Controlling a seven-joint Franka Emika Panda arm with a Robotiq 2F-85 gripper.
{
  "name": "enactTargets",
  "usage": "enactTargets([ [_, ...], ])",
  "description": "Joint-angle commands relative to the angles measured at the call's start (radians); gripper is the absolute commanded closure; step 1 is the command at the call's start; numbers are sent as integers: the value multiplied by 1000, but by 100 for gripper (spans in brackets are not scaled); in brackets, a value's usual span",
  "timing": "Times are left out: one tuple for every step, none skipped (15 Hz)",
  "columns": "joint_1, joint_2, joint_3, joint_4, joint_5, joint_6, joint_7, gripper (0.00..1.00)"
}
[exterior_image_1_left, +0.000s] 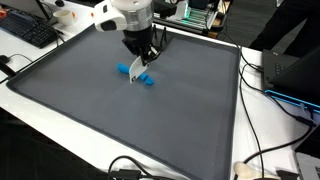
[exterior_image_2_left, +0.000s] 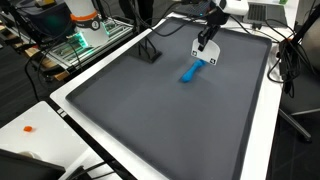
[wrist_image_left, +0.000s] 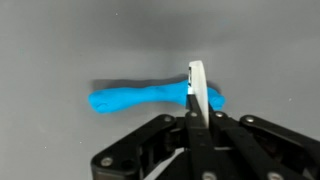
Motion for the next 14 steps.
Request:
enactTargets([
  [-17,-28,1,-31,11,13,-29,99],
  [-20,-27,1,-30,10,12,-35,99],
  [-22,-25,-1,-29,7,11,-39,99],
  [-25,-23,0,-29,8,12,-46,99],
  [-28,-20,0,-30,10,13,-52,99],
  [-30,-18,0,-31,9,15,-56,99],
  [-32,-16,0,-31,10,16,-62,99],
  [-33,-12,0,-31,9,16,-64,99],
  [-33,-10,-1,-31,6,17,-65,99],
  [-33,-6,-1,-31,7,16,-66,99],
  [-34,-2,-1,-30,7,15,-68,99],
  [-36,2,1,-30,10,15,-71,99],
  [-36,7,1,-29,10,16,-73,99],
  [-36,11,1,-30,11,16,-76,99],
])
